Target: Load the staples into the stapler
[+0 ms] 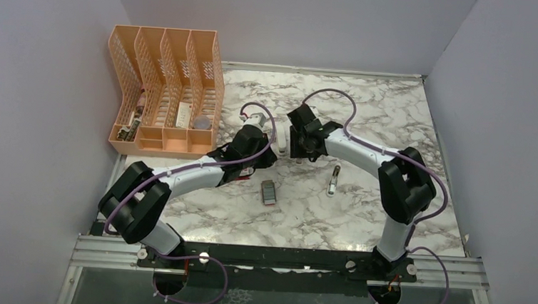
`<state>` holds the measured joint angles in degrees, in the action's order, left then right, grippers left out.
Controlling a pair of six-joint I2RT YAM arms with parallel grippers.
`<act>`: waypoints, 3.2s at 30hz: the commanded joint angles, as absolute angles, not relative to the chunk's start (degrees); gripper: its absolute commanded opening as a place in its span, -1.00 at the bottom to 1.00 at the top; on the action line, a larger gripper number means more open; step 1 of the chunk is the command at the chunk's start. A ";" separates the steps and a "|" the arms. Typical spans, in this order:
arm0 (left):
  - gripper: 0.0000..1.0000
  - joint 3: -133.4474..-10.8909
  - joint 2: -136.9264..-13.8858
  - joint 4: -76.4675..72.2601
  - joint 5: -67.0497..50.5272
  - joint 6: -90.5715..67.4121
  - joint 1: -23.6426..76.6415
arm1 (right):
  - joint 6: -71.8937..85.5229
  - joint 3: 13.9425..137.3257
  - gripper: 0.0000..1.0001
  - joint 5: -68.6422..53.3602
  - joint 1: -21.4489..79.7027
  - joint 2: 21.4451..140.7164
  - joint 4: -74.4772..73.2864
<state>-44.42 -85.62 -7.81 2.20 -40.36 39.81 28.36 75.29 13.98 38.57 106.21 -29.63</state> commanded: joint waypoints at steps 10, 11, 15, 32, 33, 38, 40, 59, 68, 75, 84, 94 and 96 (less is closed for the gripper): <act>-0.38 -44.12 -81.17 -8.62 -2.74 -38.06 39.59 | 28.04 69.52 0.21 23.74 33.71 89.87 -32.89; -0.28 -44.12 -81.24 -9.19 -4.08 -38.06 39.71 | 28.14 68.18 0.23 24.24 32.72 88.35 -33.07; 0.00 -44.67 -82.22 -10.93 -8.25 -38.45 40.70 | 28.37 63.70 0.28 24.99 29.13 83.99 -32.80; 0.10 -50.57 -95.12 -15.46 -14.80 -42.79 47.47 | 29.83 55.39 -0.01 16.94 26.79 85.50 -30.83; 0.08 -51.37 -96.03 -15.47 -15.06 -42.76 47.75 | 29.73 55.31 -0.03 16.69 26.79 85.53 -30.72; -0.02 -54.90 -100.60 -15.32 -16.27 -42.63 48.42 | 29.62 54.72 -0.10 15.92 26.77 85.47 -30.46; -0.08 -55.99 -102.06 -15.29 -16.72 -42.86 48.64 | 29.69 54.59 -0.13 15.65 26.80 85.44 -30.35; -0.48 -67.32 -114.57 -11.29 -16.08 -43.77 51.33 | 31.29 55.78 -0.37 18.22 26.10 84.73 -27.96; -0.66 -71.78 -117.28 -5.72 -15.59 -40.88 51.37 | 31.03 56.80 -0.37 17.70 25.10 85.66 -27.24; -0.60 -71.66 -118.51 -8.34 -19.75 -41.48 51.36 | 30.94 57.04 -0.38 16.77 24.88 85.92 -26.81; -0.59 -73.18 -119.97 -7.21 -20.51 -41.40 51.37 | 30.98 57.01 -0.38 15.39 24.62 85.36 -26.19; -0.69 -73.02 -120.94 -7.36 -18.33 -43.60 51.35 | 31.59 55.76 -0.42 12.48 24.52 84.02 -26.45; -0.75 -72.95 -121.11 -7.56 -17.92 -44.52 51.34 | 31.48 55.54 -0.48 10.72 24.52 83.52 -26.96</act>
